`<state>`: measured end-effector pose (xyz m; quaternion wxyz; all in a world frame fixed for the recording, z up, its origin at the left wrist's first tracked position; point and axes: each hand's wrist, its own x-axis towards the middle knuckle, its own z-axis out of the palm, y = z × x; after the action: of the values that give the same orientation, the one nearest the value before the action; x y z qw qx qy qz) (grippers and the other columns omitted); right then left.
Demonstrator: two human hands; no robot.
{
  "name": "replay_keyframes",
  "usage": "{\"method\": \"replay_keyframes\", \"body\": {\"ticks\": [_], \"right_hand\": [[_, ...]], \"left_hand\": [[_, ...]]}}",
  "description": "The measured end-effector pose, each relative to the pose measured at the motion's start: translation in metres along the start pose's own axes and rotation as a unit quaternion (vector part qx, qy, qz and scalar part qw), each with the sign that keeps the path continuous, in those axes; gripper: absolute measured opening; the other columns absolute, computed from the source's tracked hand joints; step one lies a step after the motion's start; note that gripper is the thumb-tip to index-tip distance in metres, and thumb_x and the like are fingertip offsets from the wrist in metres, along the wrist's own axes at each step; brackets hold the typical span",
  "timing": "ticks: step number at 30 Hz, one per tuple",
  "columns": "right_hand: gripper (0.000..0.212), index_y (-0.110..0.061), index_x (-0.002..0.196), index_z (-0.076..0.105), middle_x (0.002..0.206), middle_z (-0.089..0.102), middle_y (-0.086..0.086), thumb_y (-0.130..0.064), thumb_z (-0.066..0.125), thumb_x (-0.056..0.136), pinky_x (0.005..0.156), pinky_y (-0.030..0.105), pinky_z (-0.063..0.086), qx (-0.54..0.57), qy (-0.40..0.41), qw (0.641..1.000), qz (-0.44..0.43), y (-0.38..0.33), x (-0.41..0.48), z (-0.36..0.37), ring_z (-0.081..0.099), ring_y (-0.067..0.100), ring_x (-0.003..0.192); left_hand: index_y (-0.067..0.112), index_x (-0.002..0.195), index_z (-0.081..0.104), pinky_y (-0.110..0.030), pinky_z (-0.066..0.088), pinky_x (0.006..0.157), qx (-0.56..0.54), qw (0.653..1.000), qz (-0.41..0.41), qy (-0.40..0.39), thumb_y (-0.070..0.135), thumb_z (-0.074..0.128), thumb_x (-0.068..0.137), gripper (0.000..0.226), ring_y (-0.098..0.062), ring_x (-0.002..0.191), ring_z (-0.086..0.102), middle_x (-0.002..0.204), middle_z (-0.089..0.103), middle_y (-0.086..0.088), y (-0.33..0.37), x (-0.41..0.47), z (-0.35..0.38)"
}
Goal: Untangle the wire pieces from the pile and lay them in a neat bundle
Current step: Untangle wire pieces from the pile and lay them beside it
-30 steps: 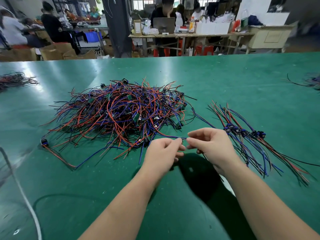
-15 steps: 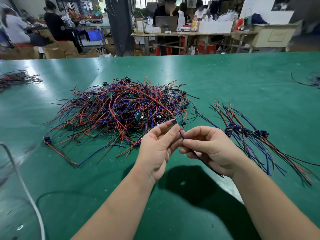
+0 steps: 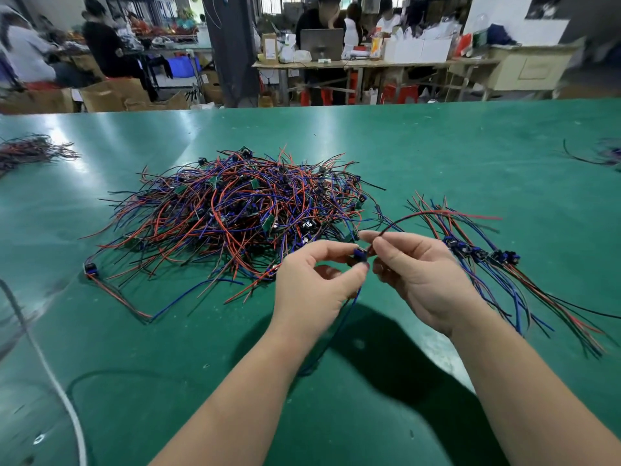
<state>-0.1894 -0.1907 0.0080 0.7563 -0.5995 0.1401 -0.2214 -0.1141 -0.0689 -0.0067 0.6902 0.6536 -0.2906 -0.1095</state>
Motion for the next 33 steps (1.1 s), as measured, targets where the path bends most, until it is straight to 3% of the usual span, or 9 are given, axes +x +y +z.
{"method": "replay_keyframes", "body": {"ticks": [3, 6, 10, 18, 21, 27, 30, 33], "right_hand": [[0.013, -0.019, 0.071, 0.078, 0.068, 0.070, -0.002, -0.022, 0.066, 0.066, 0.061, 0.019, 0.041, 0.004, 0.001, 1.000, -0.002, -0.001, 0.000, 0.000, 0.053, 0.011, 0.061], [0.013, -0.017, 0.070, 0.078, 0.062, 0.067, -0.001, -0.020, 0.065, 0.068, 0.056, 0.015, 0.043, 0.010, -0.002, 1.000, 0.012, -0.003, 0.001, -0.004, 0.054, 0.008, 0.057], [0.009, -0.012, 0.072, 0.075, 0.060, 0.065, 0.003, -0.016, 0.069, 0.067, 0.049, 0.014, 0.041, -0.029, 0.025, 0.999, 0.017, 0.001, 0.002, -0.007, 0.054, 0.009, 0.051], [0.007, -0.002, 0.071, 0.068, 0.055, 0.060, 0.005, -0.006, 0.071, 0.076, 0.043, 0.015, 0.038, -0.059, 0.055, 0.996, 0.047, 0.004, 0.005, -0.010, 0.052, 0.007, 0.044], [0.015, -0.002, 0.069, 0.065, 0.053, 0.059, 0.003, -0.009, 0.069, 0.082, 0.040, 0.013, 0.038, -0.078, 0.081, 0.992, 0.063, 0.002, 0.008, -0.015, 0.051, 0.005, 0.042], [0.010, -0.001, 0.080, 0.062, 0.051, 0.062, 0.002, -0.006, 0.070, 0.082, 0.039, 0.012, 0.041, -0.002, 0.227, 0.973, 0.045, -0.011, 0.017, -0.042, 0.054, 0.004, 0.040], [0.016, 0.004, 0.093, 0.062, 0.062, 0.062, 0.011, -0.005, 0.070, 0.083, 0.040, 0.014, 0.045, 0.023, 0.253, 0.966, 0.042, -0.009, 0.017, -0.045, 0.056, 0.007, 0.040], [0.013, 0.001, 0.086, 0.062, 0.073, 0.060, 0.012, -0.011, 0.064, 0.090, 0.041, 0.018, 0.048, 0.022, 0.264, 0.964, 0.031, -0.007, 0.019, -0.044, 0.059, 0.011, 0.040]], "left_hand": [[0.019, 0.080, 0.072, -0.035, 0.055, 0.058, 0.010, 1.000, -0.010, -0.025, 0.021, 0.081, 0.067, 0.017, -0.010, 0.053, 0.055, 0.072, 0.073, 0.003, 0.002, -0.005, 0.004], [0.014, 0.083, 0.072, -0.025, 0.054, 0.053, -0.092, 0.989, -0.101, -0.057, 0.022, 0.078, 0.074, 0.014, -0.011, 0.057, 0.065, 0.074, 0.074, 0.000, 0.007, -0.004, 0.005], [0.011, 0.080, 0.072, -0.021, 0.055, 0.058, -0.140, 0.971, -0.181, -0.064, 0.015, 0.074, 0.078, 0.004, -0.012, 0.060, 0.067, 0.071, 0.073, -0.003, 0.005, -0.003, 0.006], [0.007, 0.077, 0.069, -0.017, 0.052, 0.052, -0.161, 0.967, -0.198, -0.026, 0.006, 0.074, 0.077, 0.005, -0.007, 0.053, 0.063, 0.060, 0.069, -0.002, -0.002, -0.007, 0.015], [0.005, 0.075, 0.067, -0.019, 0.053, 0.052, -0.140, 0.960, -0.225, -0.093, 0.003, 0.073, 0.078, 0.006, -0.013, 0.054, 0.066, 0.060, 0.067, -0.007, 0.001, -0.002, 0.007], [0.005, 0.071, 0.065, -0.023, 0.056, 0.053, -0.039, 0.939, -0.245, -0.239, 0.001, 0.072, 0.080, 0.013, -0.013, 0.051, 0.064, 0.057, 0.066, -0.006, 0.003, -0.014, 0.011], [0.005, 0.074, 0.062, -0.025, 0.057, 0.057, -0.034, 0.927, -0.264, -0.263, 0.000, 0.070, 0.082, 0.012, -0.014, 0.052, 0.066, 0.057, 0.066, -0.004, 0.001, -0.016, 0.013], [0.004, 0.074, 0.062, -0.021, 0.054, 0.051, -0.016, 0.928, -0.272, -0.255, 0.001, 0.069, 0.084, 0.012, -0.014, 0.052, 0.066, 0.058, 0.064, -0.005, 0.003, -0.011, 0.005]]}}
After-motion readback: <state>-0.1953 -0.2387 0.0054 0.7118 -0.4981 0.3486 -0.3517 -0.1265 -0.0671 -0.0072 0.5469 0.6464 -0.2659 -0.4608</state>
